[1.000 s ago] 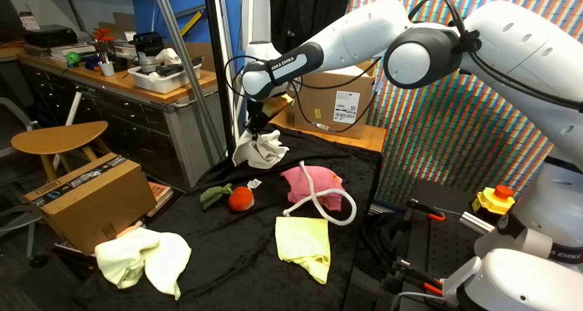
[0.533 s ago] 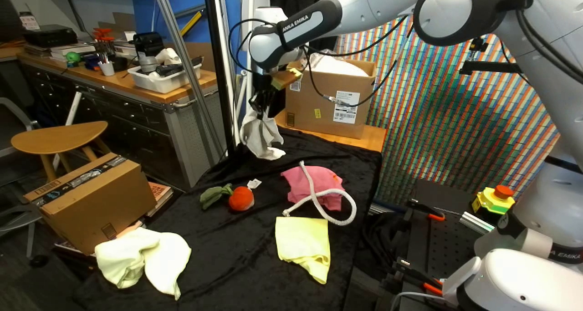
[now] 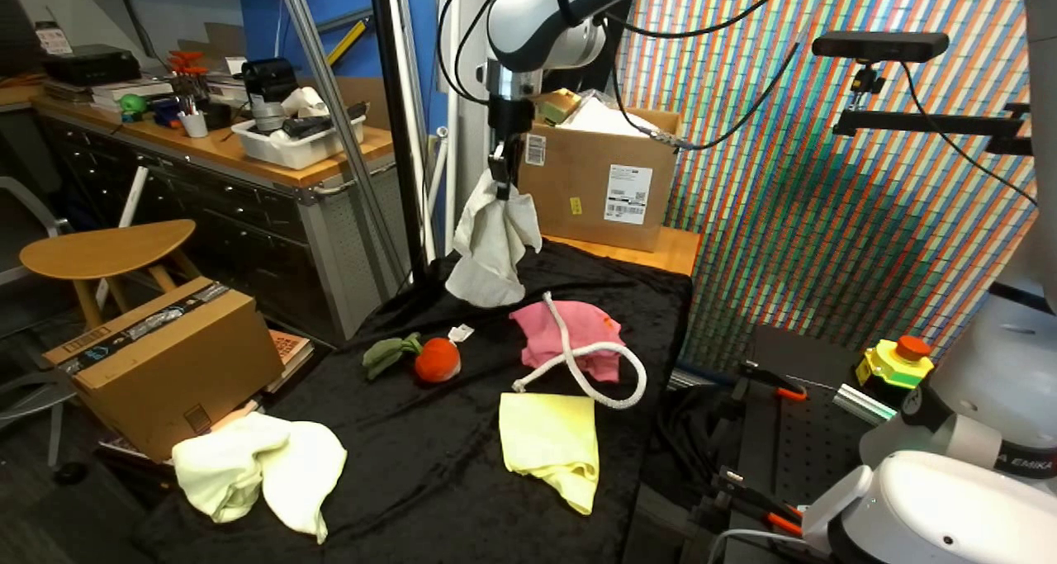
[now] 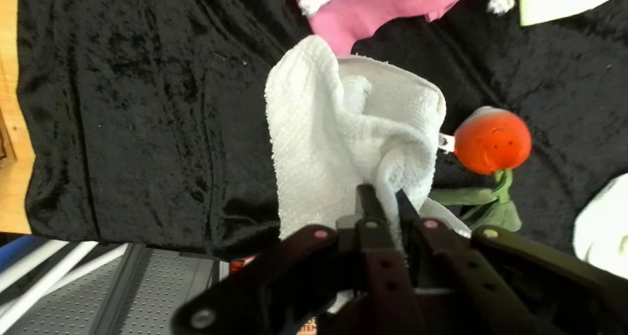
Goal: Pile all the objects closer to you
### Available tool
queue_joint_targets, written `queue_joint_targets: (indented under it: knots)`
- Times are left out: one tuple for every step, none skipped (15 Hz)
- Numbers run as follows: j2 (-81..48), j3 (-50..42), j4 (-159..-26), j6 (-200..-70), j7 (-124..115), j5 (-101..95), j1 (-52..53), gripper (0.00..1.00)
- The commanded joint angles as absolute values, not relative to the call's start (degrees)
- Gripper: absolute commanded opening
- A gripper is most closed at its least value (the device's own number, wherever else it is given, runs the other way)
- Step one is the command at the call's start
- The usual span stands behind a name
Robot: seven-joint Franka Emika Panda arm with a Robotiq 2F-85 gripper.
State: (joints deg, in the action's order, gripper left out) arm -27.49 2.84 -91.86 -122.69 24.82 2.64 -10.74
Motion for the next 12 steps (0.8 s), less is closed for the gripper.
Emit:
queue_joint_targets:
  knots:
    - [-16.18, 4.76, -103.61, -121.37, 36.50, 7.90, -13.38, 0.08]
    - [-14.54, 4.61, -105.24, -120.60, 39.51, 8.89, -13.48, 0.08]
    - [-12.89, 4.13, -106.57, -119.36, 42.39, 10.05, -13.37, 0.08]
    - [-11.55, 3.48, -107.73, -118.27, 44.38, 10.59, -12.99, 0.08]
    - [-10.25, 2.89, -108.76, -117.24, 46.25, 11.03, -12.72, 0.08]
    - [-9.15, 2.34, -109.74, -116.51, 47.76, 11.21, -12.36, 0.08]
    - [-8.23, 1.83, -110.64, -116.08, 48.86, 11.22, -11.95, 0.08]
    - [-7.39, 1.42, -111.39, -115.58, 50.22, 11.15, -11.71, 0.08]
    - [-7.19, 1.08, -111.90, -115.64, 50.19, 10.49, -11.16, 0.08]
    - [-7.60, 0.79, -112.16, -116.34, 49.07, 9.18, -10.40, 0.08]
    - [-8.01, 0.46, -112.68, -118.33, 46.17, 7.61, -9.51, 0.08]
    - [-8.78, 0.41, -112.63, -119.24, 45.02, 7.39, -8.96, 0.08]
